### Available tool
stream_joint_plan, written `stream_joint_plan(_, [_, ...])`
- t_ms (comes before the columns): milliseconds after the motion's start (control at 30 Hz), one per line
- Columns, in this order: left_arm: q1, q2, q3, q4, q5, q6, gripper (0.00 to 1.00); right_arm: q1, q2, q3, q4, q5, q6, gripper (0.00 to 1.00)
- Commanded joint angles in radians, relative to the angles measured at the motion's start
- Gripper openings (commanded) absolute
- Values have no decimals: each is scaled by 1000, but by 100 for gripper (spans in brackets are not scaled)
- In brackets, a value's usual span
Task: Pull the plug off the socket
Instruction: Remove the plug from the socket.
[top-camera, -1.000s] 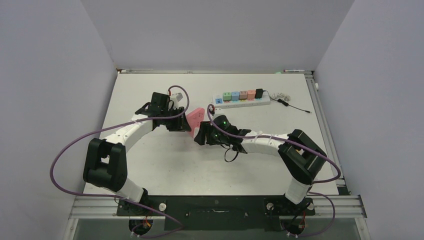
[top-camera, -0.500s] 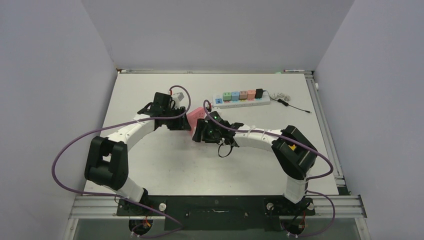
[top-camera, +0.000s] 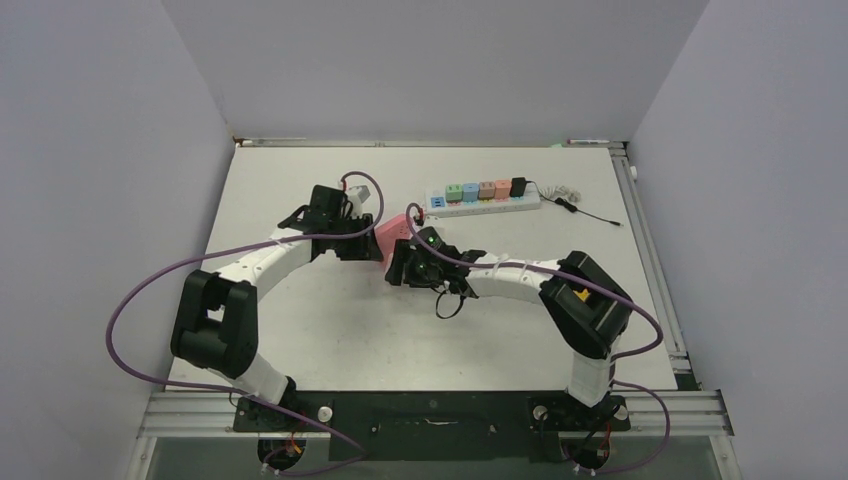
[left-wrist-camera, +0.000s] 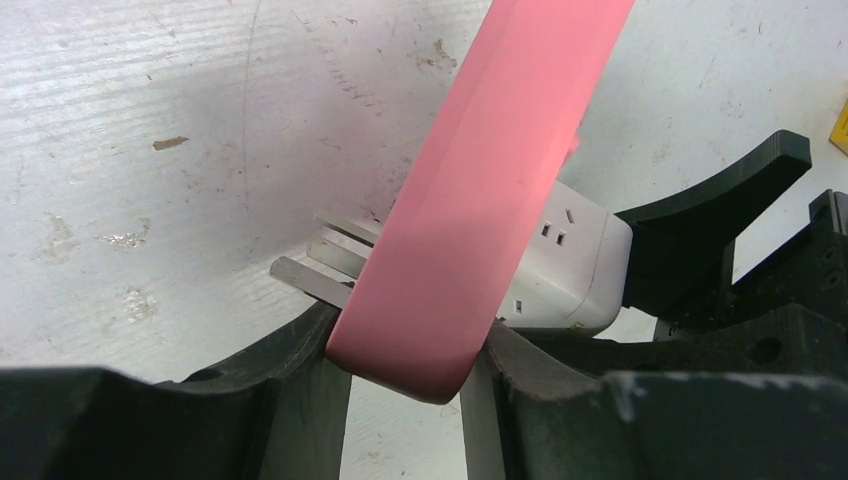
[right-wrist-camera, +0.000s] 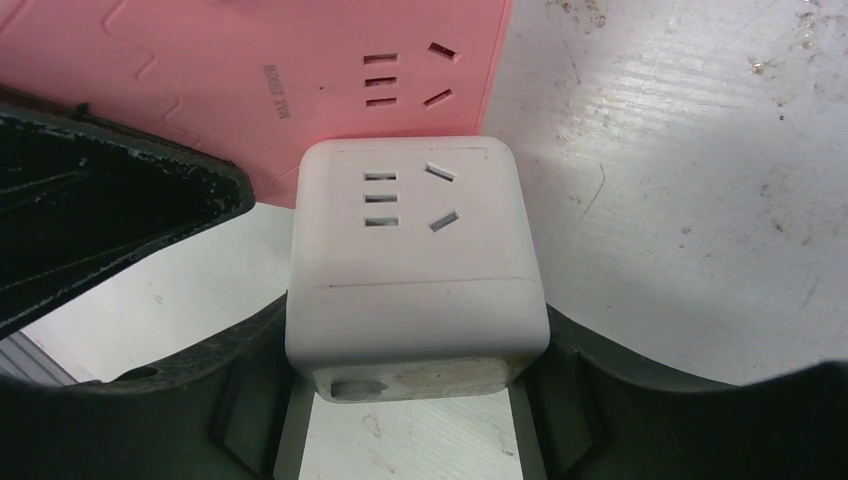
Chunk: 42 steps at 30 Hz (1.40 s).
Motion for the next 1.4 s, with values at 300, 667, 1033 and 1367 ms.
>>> stream_joint_plan(300, [-11, 9, 46, 15, 66, -15, 0, 6, -182, -200, 303, 22, -260, 5])
stream_joint_plan(667, [33, 3, 47, 17, 66, -18, 0, 6, -320, -303, 331, -93, -385, 5])
stream_joint_plan(1033, [33, 31, 43, 20, 125, -37, 0, 7, -252, -257, 279, 72, -229, 61])
stream_joint_plan(1367, [32, 70, 58, -3, 151, -45, 0, 34, -241, -296, 390, 108, -201, 99])
